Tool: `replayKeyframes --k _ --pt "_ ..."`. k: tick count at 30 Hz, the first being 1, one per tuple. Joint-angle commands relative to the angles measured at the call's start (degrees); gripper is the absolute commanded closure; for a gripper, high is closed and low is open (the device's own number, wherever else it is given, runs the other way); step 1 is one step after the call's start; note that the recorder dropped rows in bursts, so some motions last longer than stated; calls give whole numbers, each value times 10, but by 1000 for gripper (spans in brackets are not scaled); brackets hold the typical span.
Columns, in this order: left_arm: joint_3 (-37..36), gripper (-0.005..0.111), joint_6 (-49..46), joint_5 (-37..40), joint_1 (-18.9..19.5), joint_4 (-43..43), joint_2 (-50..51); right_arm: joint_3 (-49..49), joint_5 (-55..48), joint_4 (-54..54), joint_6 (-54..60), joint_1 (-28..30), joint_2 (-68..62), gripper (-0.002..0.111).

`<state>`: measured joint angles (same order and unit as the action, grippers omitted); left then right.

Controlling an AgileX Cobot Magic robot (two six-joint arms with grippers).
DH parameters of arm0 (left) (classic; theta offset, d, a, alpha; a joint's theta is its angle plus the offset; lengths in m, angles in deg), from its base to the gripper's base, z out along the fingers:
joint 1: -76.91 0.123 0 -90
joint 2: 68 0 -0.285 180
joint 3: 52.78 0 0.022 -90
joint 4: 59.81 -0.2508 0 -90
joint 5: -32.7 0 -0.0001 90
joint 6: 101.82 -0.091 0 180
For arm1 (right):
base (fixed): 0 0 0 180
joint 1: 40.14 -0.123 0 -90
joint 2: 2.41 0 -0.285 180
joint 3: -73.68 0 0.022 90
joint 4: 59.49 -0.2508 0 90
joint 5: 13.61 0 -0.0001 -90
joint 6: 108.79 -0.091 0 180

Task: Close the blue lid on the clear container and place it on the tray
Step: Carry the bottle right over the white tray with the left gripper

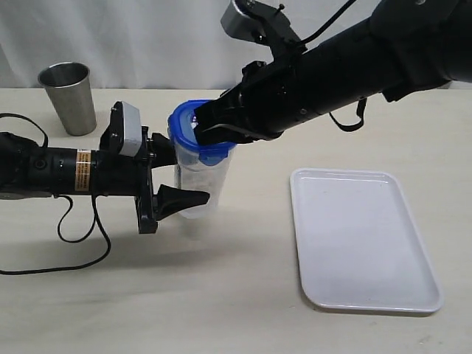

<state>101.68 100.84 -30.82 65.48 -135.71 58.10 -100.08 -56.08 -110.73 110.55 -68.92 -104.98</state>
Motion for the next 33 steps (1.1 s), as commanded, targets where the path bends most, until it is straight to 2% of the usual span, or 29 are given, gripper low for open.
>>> replayKeyframes --k 1,10,18,24,27,30,33 --pt "5 107 -5 -64 -20 38 -8 4 -5 32 -3 -21 -4 104" --pt "5 107 1 -64 -19 43 -8 4 2 41 -8 5 26 104" --pt "6 107 21 -64 -33 81 -8 4 24 68 -12 51 149 104" --pt "57 107 77 -64 -91 96 -8 17 51 173 -81 56 239 104" --pt "99 107 126 -55 -137 96 -8 35 75 237 -144 56 277 104" --pt "140 107 151 -19 -182 98 -8 61 98 298 -201 56 302 104" --pt "173 107 167 -16 -222 114 6 84 112 331 -228 56 311 104"
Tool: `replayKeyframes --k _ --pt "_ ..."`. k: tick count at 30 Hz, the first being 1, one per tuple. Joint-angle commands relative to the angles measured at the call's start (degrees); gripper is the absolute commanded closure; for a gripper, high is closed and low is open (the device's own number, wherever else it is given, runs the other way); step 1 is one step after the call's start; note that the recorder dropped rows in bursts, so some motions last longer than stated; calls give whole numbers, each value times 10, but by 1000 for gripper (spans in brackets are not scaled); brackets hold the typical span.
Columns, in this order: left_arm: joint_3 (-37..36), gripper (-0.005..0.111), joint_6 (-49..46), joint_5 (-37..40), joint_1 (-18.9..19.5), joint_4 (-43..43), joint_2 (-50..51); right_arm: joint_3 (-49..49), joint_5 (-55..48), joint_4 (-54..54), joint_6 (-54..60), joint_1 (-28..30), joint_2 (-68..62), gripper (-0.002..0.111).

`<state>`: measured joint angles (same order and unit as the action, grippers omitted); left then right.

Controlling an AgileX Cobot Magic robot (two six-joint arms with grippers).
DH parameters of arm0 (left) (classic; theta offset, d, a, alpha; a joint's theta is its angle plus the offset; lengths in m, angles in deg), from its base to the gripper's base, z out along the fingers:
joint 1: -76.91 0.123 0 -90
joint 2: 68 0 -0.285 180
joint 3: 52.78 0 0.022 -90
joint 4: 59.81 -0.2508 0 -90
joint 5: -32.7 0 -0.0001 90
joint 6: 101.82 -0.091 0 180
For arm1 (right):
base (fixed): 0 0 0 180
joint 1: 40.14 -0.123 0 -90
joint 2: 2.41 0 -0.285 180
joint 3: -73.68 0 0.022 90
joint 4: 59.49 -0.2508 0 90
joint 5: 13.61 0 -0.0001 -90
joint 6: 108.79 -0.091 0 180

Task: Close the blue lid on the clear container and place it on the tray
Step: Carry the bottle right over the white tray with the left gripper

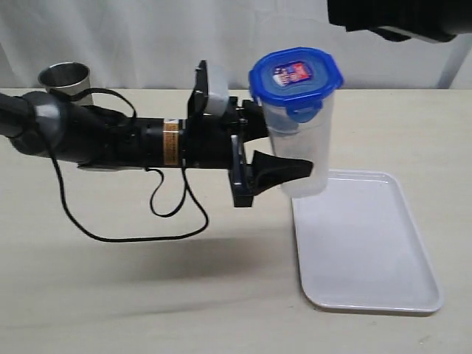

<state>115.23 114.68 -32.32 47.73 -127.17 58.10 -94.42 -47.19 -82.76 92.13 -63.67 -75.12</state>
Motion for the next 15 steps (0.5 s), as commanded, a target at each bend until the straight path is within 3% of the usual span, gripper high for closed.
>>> replayKeyframes --k 1,8,15 --pt "49 107 29 0 -59 41 17 32 26 52 -44 3 12 104" --pt "106 107 45 49 -106 68 105 28 47 50 -44 17 21 104" --pt "181 107 66 98 -108 61 157 27 47 43 -44 54 30 104"
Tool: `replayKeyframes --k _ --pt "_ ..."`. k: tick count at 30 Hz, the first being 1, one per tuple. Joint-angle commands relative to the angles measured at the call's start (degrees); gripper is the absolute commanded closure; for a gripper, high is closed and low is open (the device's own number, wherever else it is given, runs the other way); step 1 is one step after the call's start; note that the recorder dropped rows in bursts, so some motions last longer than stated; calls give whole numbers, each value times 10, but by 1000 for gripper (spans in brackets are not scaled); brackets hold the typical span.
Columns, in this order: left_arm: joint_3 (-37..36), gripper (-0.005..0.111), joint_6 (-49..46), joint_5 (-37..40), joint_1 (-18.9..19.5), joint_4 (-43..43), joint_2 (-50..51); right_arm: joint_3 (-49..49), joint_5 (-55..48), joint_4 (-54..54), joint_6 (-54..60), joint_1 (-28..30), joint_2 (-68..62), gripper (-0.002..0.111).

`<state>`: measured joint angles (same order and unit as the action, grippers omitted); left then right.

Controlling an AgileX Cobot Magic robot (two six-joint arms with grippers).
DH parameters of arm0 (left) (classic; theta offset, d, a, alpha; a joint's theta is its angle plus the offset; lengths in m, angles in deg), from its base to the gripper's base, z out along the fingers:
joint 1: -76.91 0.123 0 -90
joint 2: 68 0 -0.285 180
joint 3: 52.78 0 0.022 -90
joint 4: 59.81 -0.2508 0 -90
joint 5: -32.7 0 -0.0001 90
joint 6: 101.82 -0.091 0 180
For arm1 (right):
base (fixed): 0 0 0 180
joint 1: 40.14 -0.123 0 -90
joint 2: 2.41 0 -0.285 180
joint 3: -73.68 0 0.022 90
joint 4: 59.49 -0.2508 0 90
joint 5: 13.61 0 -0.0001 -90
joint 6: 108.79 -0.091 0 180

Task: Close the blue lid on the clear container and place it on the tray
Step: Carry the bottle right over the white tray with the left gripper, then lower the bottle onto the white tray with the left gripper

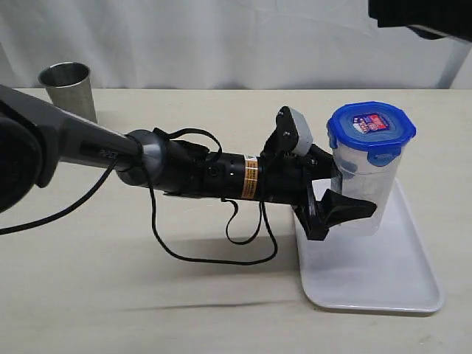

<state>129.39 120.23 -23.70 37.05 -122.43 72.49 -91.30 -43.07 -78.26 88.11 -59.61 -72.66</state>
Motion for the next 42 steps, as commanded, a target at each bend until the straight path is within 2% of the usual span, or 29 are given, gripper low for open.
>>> replayKeyframes --k 1,8,14,26,28,30,31,32,35,38,40,42 --pt "52 107 11 21 -2 5 19 -4 6 -2 -2 14 5 104" --pt "112 107 28 39 -2 -5 71 -3 8 -2 -2 14 5 104" --pt "117 107 28 69 -2 -14 100 -3 5 -2 -2 14 5 104" --pt "117 107 26 63 -2 -15 104 -3 1 -2 -2 14 5 104" --pt "117 107 60 70 -2 -16 104 -3 -6 -2 -1 14 5 104" --pt "117 102 64 77 -2 -20 104 -3 -9 -2 -1 14 5 104" --pt "117 98 59 81 -2 -30 104 -3 -10 -2 -1 14 5 104" --pt "117 92 14 78 0 -73 103 -3 -11 -2 -1 14 5 104" --pt "117 92 -68 68 1 -119 96 -3 -12 -2 0 14 5 104" --pt "117 105 -91 128 1 -123 64 -3 -12 -1 0 14 5 104" --pt "117 107 -91 203 1 -147 31 -3 -12 -1 0 14 5 104" --pt "117 107 -103 241 1 -190 9 -3 -12 -1 2 14 5 104"
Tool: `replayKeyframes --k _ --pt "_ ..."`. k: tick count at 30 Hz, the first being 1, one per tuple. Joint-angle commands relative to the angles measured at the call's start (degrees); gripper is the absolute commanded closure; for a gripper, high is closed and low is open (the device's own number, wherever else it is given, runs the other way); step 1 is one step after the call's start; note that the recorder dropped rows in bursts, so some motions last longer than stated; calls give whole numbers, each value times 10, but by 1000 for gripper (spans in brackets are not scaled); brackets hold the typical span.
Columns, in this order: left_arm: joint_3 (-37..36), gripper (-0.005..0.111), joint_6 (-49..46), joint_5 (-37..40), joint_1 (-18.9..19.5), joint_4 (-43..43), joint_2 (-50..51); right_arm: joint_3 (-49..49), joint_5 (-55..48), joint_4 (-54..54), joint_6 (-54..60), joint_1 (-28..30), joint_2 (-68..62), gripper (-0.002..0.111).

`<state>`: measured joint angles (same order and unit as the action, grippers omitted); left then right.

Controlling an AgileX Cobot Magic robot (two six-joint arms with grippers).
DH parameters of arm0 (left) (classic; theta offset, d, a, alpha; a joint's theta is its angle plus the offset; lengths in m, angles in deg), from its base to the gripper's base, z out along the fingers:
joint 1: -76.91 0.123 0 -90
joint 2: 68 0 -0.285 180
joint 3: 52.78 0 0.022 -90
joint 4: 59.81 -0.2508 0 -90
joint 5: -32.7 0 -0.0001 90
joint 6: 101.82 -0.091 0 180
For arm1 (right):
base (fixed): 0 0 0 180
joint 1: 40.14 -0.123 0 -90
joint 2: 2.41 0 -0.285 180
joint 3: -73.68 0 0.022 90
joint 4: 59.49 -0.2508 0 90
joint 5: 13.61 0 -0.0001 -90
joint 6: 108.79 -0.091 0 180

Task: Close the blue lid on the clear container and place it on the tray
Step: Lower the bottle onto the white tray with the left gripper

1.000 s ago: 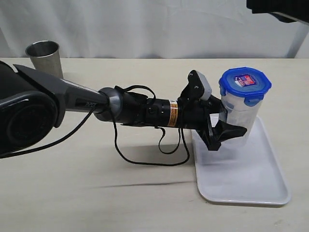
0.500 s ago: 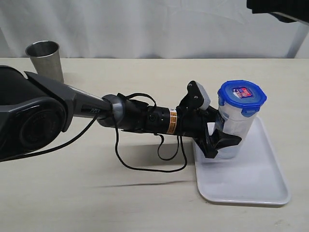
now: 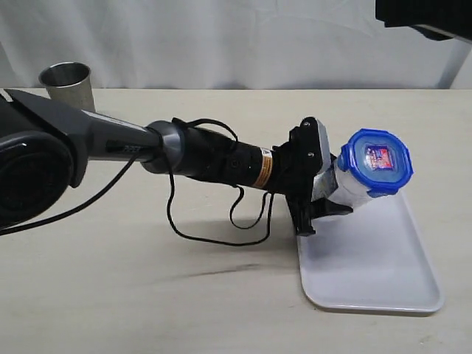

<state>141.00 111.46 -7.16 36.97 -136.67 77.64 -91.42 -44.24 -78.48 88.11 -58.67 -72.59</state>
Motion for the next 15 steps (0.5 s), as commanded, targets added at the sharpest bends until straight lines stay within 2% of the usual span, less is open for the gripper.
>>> replayKeyframes --k 1,4,5,6,7,11,13,15 --pt "1 107 -26 93 2 -69 -49 -2 0 2 2 4 4 104" --pt "1 107 -73 180 -7 -153 -58 -2 1 2 2 4 4 104" --pt "1 107 -99 253 -20 -190 -60 -2 2 2 2 4 4 104" --pt "1 107 -113 281 -27 -197 -60 -2 3 2 2 4 4 104" --pt "1 107 -157 341 -44 -201 -60 -2 3 2 2 4 4 104" --pt "1 107 -305 455 -81 -201 -60 -2 3 2 2 4 4 104" --pt "1 107 -357 502 -94 -216 -60 -2 3 2 2 4 4 104" --pt "1 107 -362 533 -104 -231 -60 -2 3 2 2 4 4 104"
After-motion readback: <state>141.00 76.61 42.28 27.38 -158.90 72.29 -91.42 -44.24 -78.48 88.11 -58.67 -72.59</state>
